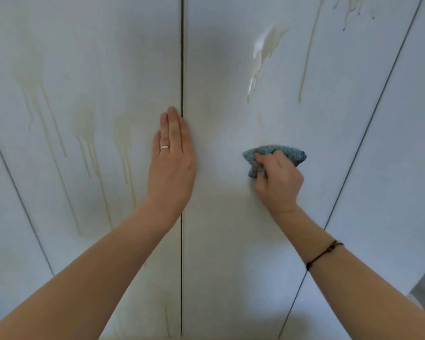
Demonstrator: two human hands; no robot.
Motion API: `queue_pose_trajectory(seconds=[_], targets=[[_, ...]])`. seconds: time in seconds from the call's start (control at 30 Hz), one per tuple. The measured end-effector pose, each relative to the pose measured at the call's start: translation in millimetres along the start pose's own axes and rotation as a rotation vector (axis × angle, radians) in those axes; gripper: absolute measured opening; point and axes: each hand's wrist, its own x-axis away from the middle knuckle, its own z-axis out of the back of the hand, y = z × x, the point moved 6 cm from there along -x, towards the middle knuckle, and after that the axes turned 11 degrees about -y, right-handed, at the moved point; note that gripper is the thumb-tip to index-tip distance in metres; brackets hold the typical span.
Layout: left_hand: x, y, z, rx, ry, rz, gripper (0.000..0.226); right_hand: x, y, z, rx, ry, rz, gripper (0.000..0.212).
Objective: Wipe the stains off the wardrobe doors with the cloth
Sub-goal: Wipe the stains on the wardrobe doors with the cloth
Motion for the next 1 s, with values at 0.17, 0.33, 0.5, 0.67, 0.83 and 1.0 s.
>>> queue_pose_trajectory(seconds=[0.17, 0.33, 0.5, 0.67, 0.83, 1.0], targets=[[1, -2, -1, 0.048, -0.002, -0.007, 0.064, 144, -32, -54, -0.004, -0.303, 0.33, 0.017], [-1, -7, -4, 0.06, 0.002, -0.07, 0.062, 60, -31, -29, 0.026, -0.22, 0.351, 0.016], [-3, -5, -6, 0.105, 0.083, -0.076, 0.065, -54, -15, 6, -0.143, 0.096, -0.108, 0.018], [-11, -21, 6, 0.164, 0.112, -0.107, 0.065, 61, -83, -54, -0.081, -0.197, 0.443, 0.009], [-15, -38, 13, 0.182, 0.135, -0.167, 0.062, -28, -87, -39, -0.01, -0.07, 0.535, 0.008], [-18, -40, 17, 0.262, 0.142, -0.146, 0.053, -108, -98, -22, -0.118, 0.153, 0.235, 0.011]])
